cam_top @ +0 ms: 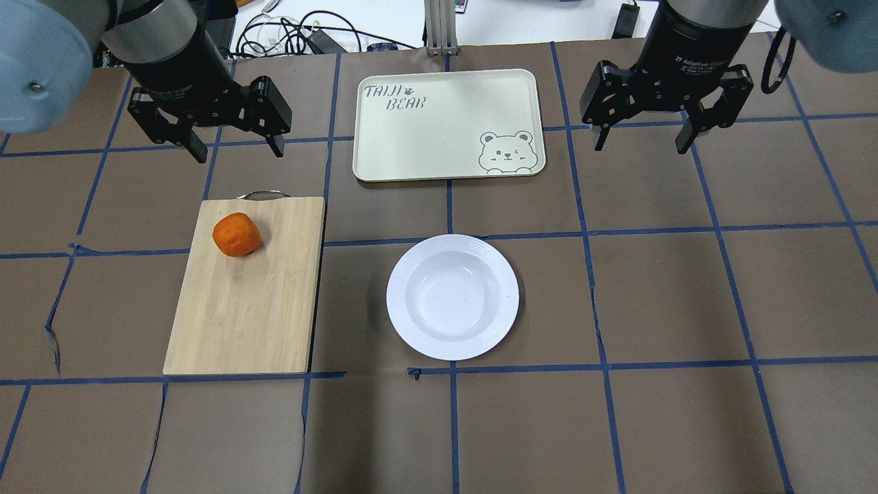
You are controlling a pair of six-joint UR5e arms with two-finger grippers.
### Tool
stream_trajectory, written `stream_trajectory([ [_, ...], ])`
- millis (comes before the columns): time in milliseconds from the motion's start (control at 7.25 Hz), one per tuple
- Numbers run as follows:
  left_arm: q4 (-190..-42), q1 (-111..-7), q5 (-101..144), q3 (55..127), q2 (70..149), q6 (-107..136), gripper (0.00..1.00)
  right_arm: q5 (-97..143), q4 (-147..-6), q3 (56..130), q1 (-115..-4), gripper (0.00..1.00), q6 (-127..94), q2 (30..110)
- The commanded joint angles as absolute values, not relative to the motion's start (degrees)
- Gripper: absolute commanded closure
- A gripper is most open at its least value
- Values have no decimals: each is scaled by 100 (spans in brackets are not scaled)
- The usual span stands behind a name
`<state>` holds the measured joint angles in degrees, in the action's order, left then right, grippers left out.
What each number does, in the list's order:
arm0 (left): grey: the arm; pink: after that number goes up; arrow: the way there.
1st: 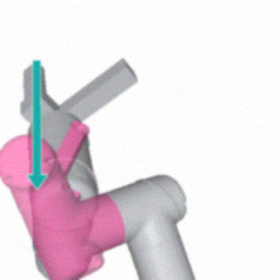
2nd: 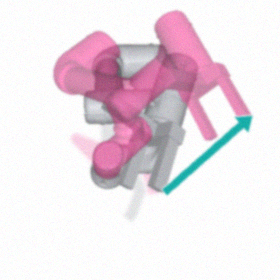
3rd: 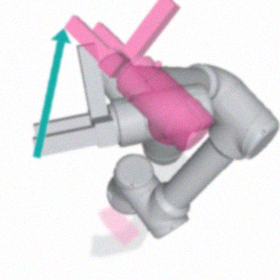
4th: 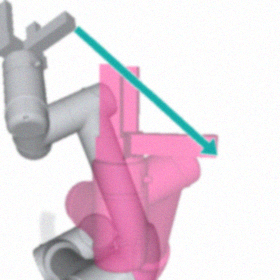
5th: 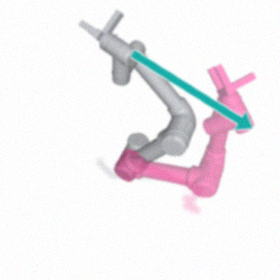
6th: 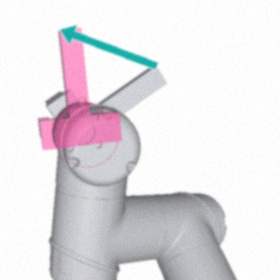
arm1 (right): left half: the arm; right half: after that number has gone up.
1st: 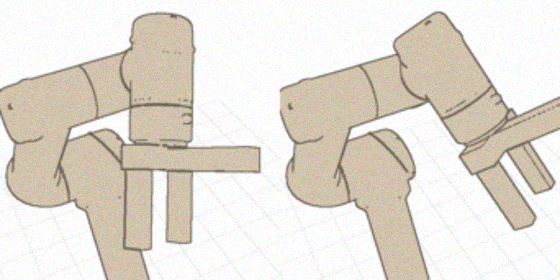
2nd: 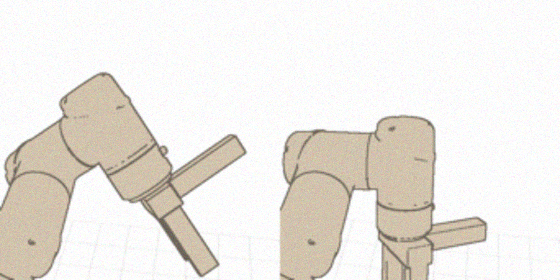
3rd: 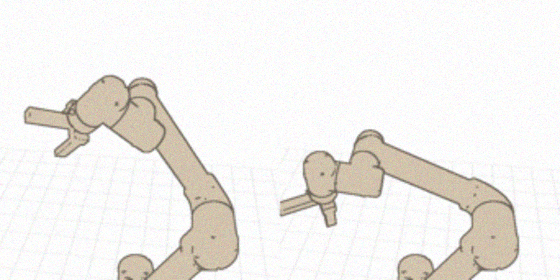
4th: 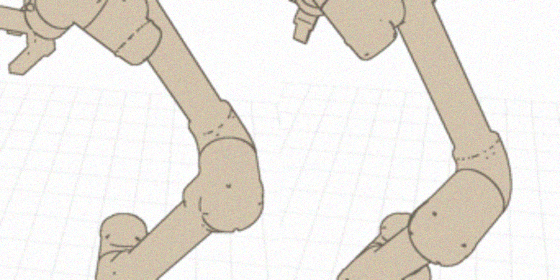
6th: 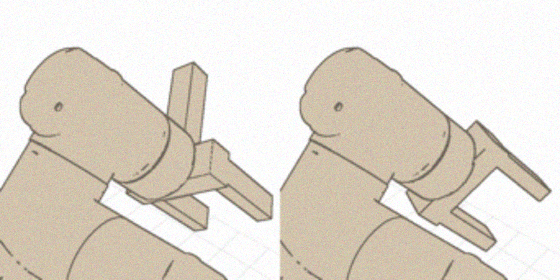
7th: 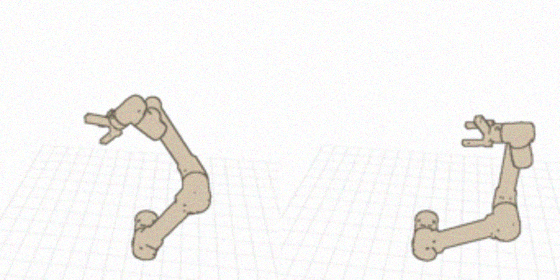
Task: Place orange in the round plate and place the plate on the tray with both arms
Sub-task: 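Lower the left gripper onto the orange on the cutting board and grasp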
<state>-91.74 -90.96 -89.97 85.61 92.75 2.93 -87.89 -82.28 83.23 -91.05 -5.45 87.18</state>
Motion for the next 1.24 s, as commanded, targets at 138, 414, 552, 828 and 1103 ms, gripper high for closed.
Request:
stream_trajectory([
  [138,-9018,-8904,-9061,8595,9535,-137,0,-8789,-8218,8332,-9105,0,-501,8719],
  [414,-8599,-8580,-9070,8683,9947,-499,0,-8789,-8209,8332,-9105,0,-492,8710],
  [552,-8222,-8500,-9088,8858,10236,-423,0,-8789,-8200,8332,-9105,0,-483,8693],
  [828,-7273,-8272,-9088,9314,10633,287,0,-8780,-8226,8419,-9105,0,-475,8692],
  [1103,-7014,-7825,-9088,9658,10871,622,2,-8780,-8227,8464,-9079,0,-475,8684],
])
